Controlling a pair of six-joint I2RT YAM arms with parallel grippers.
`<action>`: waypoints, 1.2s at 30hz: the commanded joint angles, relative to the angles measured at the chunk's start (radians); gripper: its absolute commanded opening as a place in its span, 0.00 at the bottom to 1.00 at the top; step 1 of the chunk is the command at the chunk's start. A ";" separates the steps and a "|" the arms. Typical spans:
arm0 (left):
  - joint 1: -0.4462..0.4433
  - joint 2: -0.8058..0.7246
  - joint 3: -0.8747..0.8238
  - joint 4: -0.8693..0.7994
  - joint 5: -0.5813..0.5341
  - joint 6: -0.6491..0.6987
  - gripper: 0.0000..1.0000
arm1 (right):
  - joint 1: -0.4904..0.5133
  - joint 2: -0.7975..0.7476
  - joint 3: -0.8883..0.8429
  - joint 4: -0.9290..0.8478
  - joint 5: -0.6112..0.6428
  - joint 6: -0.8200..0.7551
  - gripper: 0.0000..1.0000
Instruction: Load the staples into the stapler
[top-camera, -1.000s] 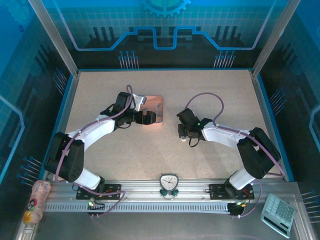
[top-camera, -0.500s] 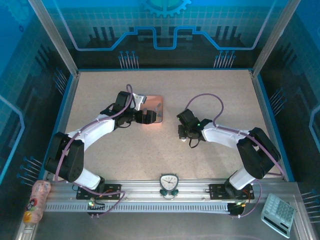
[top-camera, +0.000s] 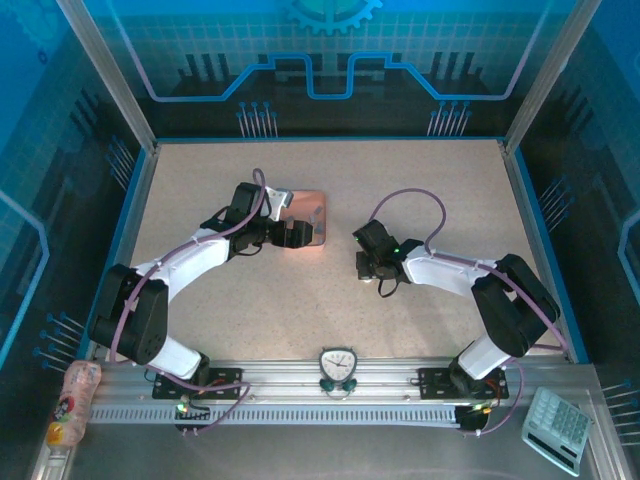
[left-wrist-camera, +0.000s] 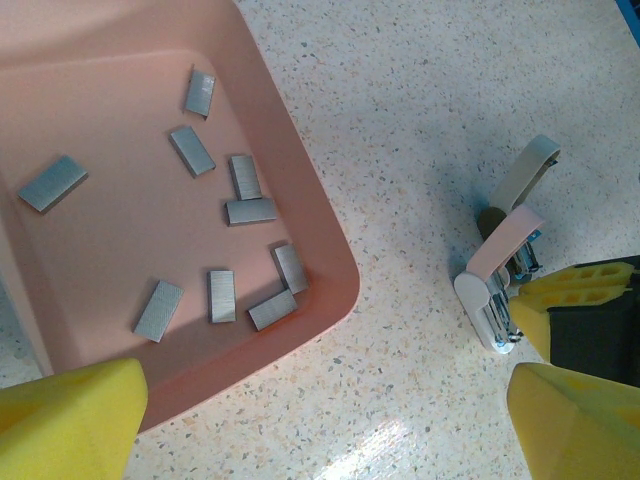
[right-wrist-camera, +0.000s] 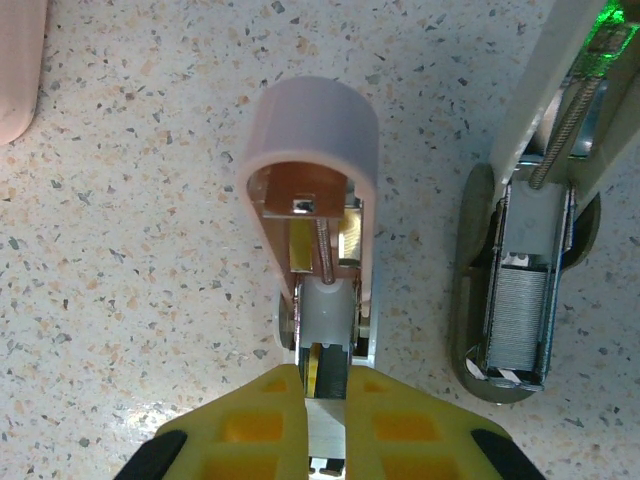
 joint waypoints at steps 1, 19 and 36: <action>0.011 -0.013 0.027 -0.021 0.023 0.006 0.94 | 0.021 0.015 -0.009 0.004 -0.003 0.016 0.12; 0.010 -0.012 0.027 -0.022 0.023 0.007 0.94 | 0.022 0.017 0.003 -0.010 -0.005 0.015 0.12; 0.011 -0.017 0.027 -0.022 0.023 0.006 0.94 | 0.027 -0.004 0.010 -0.012 0.009 0.015 0.12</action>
